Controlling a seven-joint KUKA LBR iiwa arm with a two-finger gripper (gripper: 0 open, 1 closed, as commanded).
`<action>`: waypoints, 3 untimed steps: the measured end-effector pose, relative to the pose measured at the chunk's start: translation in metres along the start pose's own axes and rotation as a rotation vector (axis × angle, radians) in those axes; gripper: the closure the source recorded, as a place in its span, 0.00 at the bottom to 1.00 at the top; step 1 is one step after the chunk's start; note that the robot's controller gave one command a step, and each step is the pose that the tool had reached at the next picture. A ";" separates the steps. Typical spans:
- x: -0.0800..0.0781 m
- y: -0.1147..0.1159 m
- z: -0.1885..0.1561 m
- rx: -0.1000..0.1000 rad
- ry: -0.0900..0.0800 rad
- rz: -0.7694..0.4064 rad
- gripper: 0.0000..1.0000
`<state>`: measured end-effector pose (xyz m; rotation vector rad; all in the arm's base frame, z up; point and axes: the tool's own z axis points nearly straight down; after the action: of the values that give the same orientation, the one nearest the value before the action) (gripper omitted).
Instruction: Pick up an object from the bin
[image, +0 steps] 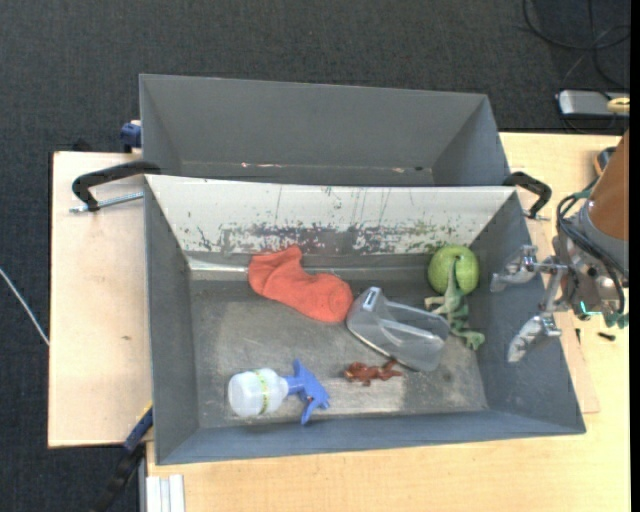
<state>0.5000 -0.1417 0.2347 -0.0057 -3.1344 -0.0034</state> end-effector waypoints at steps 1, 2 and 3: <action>-0.002 0.001 -0.005 0.002 -0.009 -0.003 0.00; -0.010 0.027 0.046 0.003 -0.011 -0.106 0.00; -0.029 0.092 0.074 0.002 -0.008 -0.311 0.00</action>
Offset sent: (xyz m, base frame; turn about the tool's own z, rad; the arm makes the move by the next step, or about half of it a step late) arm 0.0258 0.0874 -0.1647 -0.3400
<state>0.5287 -0.0492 0.1609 0.4818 -3.1052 -0.0026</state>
